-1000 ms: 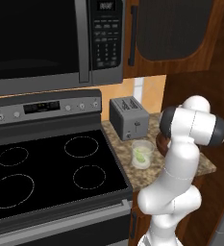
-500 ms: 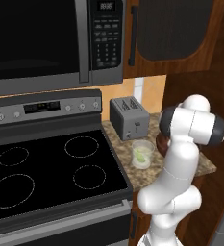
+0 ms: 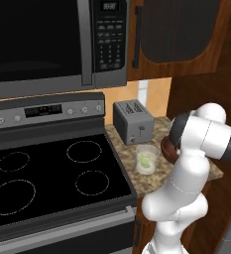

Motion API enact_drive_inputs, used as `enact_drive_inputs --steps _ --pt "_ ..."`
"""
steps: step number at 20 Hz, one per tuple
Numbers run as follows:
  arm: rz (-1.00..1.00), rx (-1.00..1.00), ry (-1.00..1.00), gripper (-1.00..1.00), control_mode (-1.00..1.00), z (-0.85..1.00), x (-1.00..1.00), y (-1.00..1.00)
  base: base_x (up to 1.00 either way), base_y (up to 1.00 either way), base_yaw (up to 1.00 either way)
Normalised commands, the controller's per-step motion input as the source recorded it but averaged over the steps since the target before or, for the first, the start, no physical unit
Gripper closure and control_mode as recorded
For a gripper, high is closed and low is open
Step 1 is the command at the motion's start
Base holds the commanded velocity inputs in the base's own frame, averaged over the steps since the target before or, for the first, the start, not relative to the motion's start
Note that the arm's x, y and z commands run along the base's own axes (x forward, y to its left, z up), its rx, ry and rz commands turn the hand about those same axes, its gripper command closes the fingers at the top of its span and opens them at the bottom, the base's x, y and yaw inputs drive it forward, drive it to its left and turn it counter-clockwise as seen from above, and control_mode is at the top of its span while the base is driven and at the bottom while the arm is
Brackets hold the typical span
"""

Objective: Grab a lemon wedge from the fridge and one ice cube from the ice bowl, and put them in the glass of lemonade.

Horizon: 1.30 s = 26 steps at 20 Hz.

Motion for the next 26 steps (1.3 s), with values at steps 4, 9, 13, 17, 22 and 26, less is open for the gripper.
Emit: enact_drive_inputs --steps 4,9,13,17,22,26 --pt "0.0 -0.04 0.09 -1.0 -1.0 -0.08 0.26 0.08 0.0 0.0 0.0" --pt "0.0 -0.01 0.02 -1.0 -1.0 -0.42 0.12 0.08 0.0 0.0 0.0" --pt "0.0 0.0 0.0 -1.0 -1.0 -0.56 -0.01 0.0 0.0 0.0 0.0" --pt "0.0 0.0 0.0 -1.0 -1.0 -0.47 0.0 0.0 0.0 0.0 0.0" --pt "0.0 0.0 -0.01 -1.0 -1.0 -0.48 -0.04 0.0 0.0 0.0 0.0" --pt "0.0 0.0 -0.03 1.0 -1.0 -0.13 -0.01 0.08 0.0 0.0 0.0"
